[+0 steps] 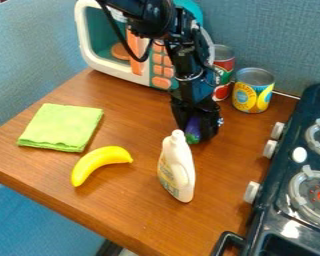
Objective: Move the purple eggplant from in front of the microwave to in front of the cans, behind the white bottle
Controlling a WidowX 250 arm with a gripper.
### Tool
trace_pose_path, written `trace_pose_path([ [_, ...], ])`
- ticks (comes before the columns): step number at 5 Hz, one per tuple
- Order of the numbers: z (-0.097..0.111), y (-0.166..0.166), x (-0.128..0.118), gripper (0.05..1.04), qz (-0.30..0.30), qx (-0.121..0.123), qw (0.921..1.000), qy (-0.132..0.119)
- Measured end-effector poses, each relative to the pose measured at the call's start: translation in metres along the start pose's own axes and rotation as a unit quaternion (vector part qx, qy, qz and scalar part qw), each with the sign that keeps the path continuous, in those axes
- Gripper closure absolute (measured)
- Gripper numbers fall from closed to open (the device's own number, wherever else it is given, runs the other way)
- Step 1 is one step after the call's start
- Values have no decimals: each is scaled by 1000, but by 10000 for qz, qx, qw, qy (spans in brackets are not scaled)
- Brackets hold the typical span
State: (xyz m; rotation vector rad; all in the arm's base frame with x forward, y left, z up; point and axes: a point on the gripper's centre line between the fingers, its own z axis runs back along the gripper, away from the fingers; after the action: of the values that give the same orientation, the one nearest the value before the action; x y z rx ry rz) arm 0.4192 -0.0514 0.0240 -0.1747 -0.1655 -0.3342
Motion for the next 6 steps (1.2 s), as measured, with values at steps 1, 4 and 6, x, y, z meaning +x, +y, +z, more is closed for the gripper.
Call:
trace_pose_path([
  [1,0,1,1,85,261,44,9995,-150],
  [4,38,1,-36,84,426,-974,9907,-855],
  [6,138,20,-53,84,641,-776,9897,-1020],
])
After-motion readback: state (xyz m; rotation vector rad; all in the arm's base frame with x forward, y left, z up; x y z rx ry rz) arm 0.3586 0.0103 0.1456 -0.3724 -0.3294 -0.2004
